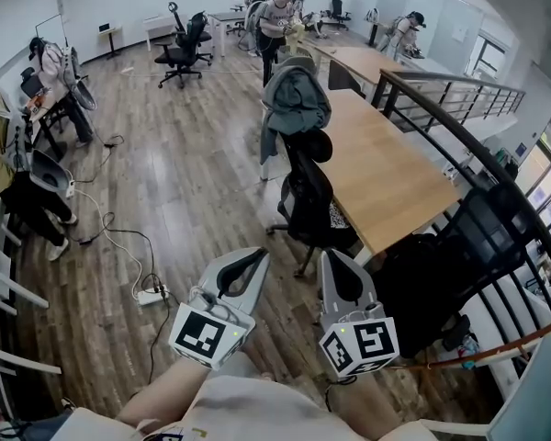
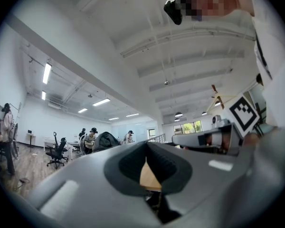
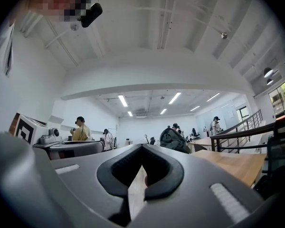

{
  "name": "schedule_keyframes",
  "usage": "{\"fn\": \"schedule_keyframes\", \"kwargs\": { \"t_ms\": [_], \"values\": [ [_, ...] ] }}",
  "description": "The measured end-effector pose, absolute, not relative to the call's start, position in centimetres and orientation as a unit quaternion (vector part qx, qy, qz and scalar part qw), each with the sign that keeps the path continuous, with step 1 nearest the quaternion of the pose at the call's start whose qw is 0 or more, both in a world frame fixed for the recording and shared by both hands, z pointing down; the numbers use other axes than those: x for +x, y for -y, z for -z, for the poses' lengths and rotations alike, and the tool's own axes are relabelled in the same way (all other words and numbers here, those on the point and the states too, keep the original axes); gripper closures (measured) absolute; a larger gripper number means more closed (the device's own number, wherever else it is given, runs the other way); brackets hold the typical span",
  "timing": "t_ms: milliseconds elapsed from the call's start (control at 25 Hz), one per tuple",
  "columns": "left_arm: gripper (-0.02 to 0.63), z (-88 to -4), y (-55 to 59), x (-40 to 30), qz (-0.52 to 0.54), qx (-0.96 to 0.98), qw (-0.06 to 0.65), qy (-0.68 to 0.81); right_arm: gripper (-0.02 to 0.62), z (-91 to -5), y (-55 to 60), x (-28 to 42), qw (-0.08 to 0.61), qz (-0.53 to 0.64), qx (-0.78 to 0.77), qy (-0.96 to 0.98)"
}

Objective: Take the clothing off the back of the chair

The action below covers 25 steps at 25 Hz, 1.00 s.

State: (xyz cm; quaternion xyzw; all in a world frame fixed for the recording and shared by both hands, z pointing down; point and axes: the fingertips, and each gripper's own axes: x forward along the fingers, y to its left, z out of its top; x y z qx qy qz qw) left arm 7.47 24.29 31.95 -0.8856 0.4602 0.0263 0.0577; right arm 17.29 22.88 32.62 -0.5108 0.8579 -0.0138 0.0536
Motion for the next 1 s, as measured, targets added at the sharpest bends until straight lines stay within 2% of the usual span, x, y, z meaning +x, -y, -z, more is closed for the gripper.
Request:
{"fn": "schedule_keyframes", "kwargs": {
  "t_ms": [480,1000],
  "values": [
    [0.606,-32.8,-20.0,8.1,-0.028,-0.885,0.060,-0.461,0.595,-32.9,-18.5,18.2,0.052,-0.002,-0.511,-0.858],
    [0.606,-33.3,-10.2,6.7,-0.037,-0.893,0.062,-0.444,0.595,-34.3,-9.2,16.9,0.043,0.003,-0.521,-0.852]
  ]
}}
